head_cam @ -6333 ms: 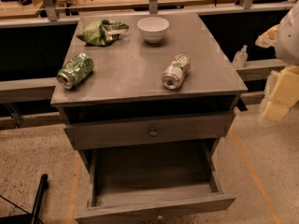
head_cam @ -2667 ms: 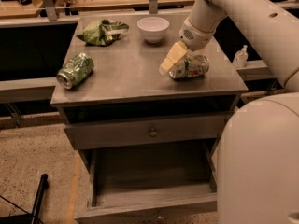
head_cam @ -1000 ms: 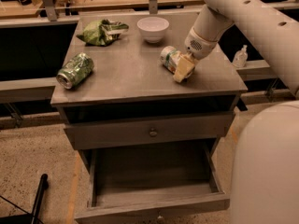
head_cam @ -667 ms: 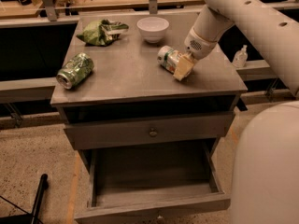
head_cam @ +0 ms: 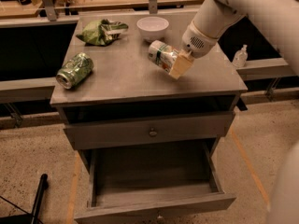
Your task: Place 7up can into middle drawer
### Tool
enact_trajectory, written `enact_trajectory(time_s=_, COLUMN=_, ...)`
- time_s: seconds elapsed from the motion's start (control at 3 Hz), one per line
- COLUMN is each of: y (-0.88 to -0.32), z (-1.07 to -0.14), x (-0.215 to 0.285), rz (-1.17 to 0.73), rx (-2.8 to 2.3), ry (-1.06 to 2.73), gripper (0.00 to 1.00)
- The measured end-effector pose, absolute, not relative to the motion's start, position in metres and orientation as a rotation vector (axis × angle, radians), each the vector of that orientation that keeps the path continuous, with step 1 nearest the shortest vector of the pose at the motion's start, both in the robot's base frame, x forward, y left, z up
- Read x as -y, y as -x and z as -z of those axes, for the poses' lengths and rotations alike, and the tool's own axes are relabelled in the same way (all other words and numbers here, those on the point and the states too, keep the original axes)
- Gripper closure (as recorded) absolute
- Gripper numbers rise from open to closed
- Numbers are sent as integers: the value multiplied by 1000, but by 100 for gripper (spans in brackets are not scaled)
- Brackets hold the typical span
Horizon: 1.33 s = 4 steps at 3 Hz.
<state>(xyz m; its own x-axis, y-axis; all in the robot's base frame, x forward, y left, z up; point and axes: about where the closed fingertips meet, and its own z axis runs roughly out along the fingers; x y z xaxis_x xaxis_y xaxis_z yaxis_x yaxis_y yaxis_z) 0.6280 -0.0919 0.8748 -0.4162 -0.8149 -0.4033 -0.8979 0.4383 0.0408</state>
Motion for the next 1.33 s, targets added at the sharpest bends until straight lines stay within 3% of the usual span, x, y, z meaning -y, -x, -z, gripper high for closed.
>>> enact_trajectory(time_s=0.33, y=-580, z=-903, x=75, rz=-406, rx=-2257, ry=1533, gripper=100)
enact_trajectory(time_s=1.0, y=-553, z=-900, x=82, rz=-419, rx=-2216, ry=1601, gripper=100)
enact_trajectory(time_s=1.33, y=-484, z=-889, x=107, rz=-440, rx=-2155, ry=1693, gripper=100)
